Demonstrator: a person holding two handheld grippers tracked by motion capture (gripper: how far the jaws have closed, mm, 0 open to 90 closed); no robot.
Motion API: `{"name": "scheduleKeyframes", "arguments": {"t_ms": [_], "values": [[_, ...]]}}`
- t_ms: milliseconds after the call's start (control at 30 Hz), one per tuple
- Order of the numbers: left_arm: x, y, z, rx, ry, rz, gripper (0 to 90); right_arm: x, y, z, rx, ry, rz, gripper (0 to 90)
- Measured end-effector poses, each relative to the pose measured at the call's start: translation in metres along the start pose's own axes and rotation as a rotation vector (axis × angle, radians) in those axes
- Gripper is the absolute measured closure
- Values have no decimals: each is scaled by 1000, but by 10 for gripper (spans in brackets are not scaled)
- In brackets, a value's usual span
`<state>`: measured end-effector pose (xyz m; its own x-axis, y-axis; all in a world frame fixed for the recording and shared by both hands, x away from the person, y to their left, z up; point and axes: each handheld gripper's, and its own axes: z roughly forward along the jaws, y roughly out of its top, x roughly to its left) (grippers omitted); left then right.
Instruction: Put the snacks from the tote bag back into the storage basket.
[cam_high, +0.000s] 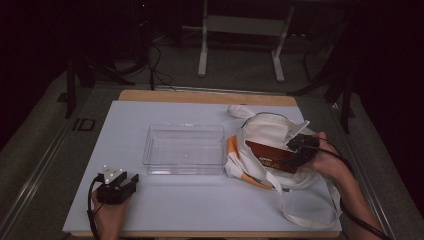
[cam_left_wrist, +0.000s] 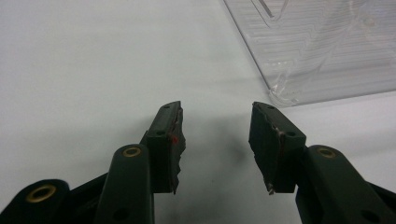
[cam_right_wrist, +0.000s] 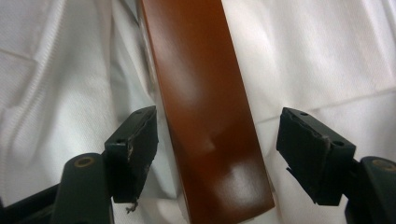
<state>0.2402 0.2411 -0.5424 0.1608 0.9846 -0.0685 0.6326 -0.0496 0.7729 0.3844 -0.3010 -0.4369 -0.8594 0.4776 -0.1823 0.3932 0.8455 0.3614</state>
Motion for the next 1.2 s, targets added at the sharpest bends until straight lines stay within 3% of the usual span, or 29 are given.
{"name": "scheduleKeyframes", "arguments": {"t_ms": [467, 700, 800, 967, 1200], "values": [[0, 0, 0, -1, -1, -1, 545, -8, -4, 11, 62, 70, 4, 274], [0, 0, 0, -1, -1, -1, 544, -13, -8, 21, 131, 125, 6, 281], [0, 0, 0, 0, 0, 0, 544, -14, -9, 22, 135, 153, 8, 282], [0, 0, 0, 0, 0, 0, 544, -12, -8, 24, 188, 184, -8, 286], [0, 0, 0, 0, -1, 0, 542, -11, -3, 34, 273, 186, -25, 314]]}}
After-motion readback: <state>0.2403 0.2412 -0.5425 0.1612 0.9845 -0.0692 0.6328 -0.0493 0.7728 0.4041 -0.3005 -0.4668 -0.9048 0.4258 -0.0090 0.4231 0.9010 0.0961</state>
